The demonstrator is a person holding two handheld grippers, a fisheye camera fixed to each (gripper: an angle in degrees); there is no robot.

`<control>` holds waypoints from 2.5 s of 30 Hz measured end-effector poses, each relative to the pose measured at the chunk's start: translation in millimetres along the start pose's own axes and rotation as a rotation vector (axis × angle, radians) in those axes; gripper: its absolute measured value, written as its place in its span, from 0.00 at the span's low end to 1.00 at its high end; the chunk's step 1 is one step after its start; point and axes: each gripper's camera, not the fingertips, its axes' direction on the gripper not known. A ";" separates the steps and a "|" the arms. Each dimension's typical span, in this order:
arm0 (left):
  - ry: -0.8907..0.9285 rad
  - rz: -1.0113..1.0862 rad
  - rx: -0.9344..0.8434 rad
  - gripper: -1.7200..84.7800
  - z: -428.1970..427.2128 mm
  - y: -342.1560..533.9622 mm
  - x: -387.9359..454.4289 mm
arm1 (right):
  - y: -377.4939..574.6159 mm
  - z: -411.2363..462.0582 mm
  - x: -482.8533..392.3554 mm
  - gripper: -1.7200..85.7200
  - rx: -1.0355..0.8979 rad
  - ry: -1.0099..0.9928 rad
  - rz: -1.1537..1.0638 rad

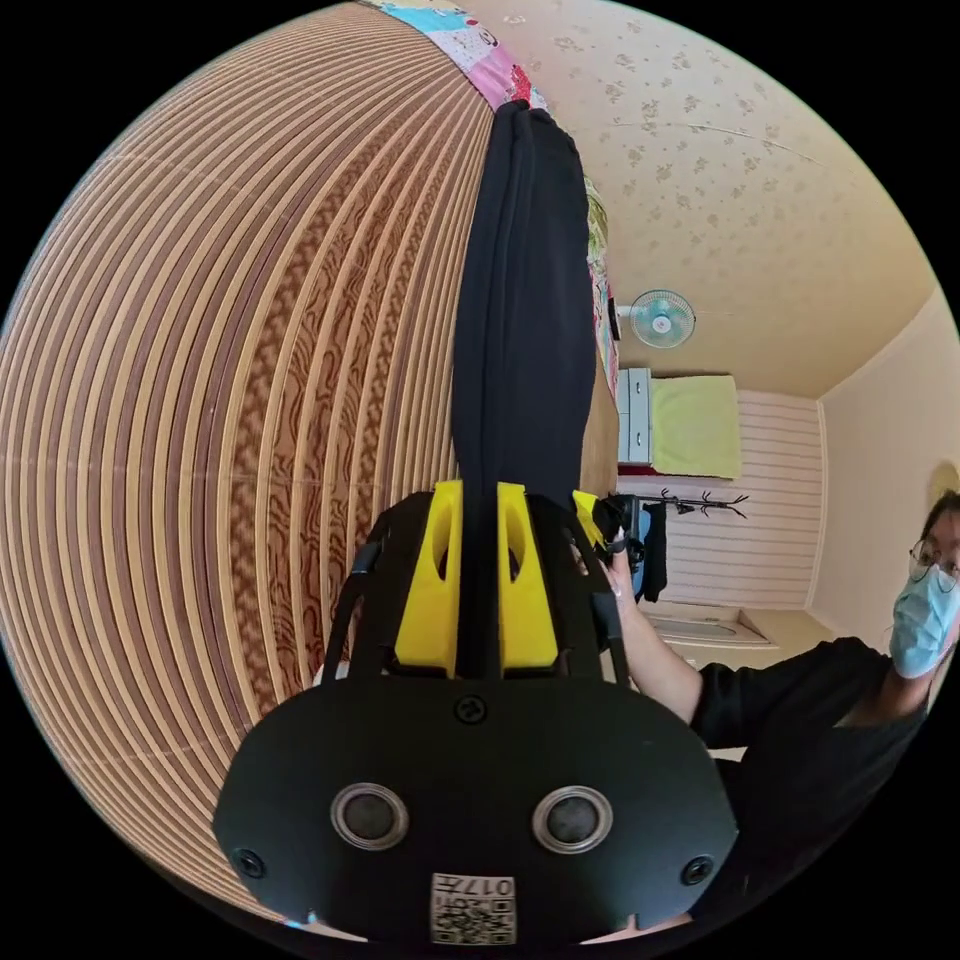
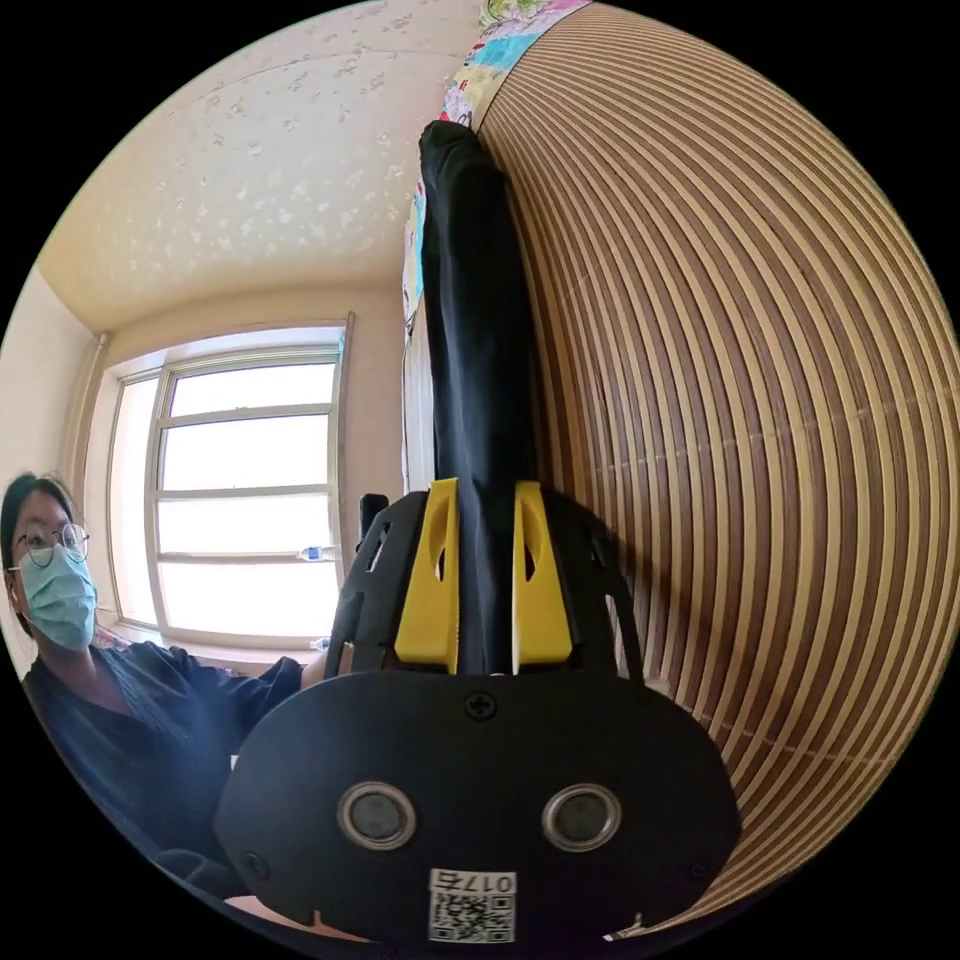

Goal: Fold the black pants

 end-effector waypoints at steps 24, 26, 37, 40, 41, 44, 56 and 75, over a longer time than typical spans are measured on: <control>0.338 0.207 -0.053 0.07 -53.6 117.8 -16.9 | -24.6 -16.6 -93.6 0.03 -0.145 -0.266 -0.174; 0.388 0.300 -0.034 0.07 -64.1 144.4 13.8 | -1.0 -43.2 -138.8 0.02 -0.124 -0.326 -0.273; 0.447 0.847 0.137 0.07 -142.1 298.5 240.8 | 122.6 -155.4 -410.8 0.02 -0.067 -0.359 -0.769; 0.482 0.911 0.191 0.07 -164.2 312.2 282.4 | 139.2 -166.6 -486.9 0.02 -0.058 -0.325 -0.914; 0.486 0.915 0.211 0.07 -170.9 311.3 293.8 | 142.6 -166.6 -512.3 0.02 -0.057 -0.293 -0.968; 0.450 0.813 0.230 0.07 -174.9 288.4 301.0 | 133.9 -154.3 -549.8 0.02 -0.051 -0.146 -1.002; -0.020 0.511 0.161 0.07 -78.9 122.6 231.3 | -50.3 -13.5 -432.5 0.02 -0.061 0.384 -0.652; -0.091 -0.056 0.031 0.14 70.8 154.3 -10.7 | 63.3 86.3 -75.5 0.12 -0.126 0.550 0.026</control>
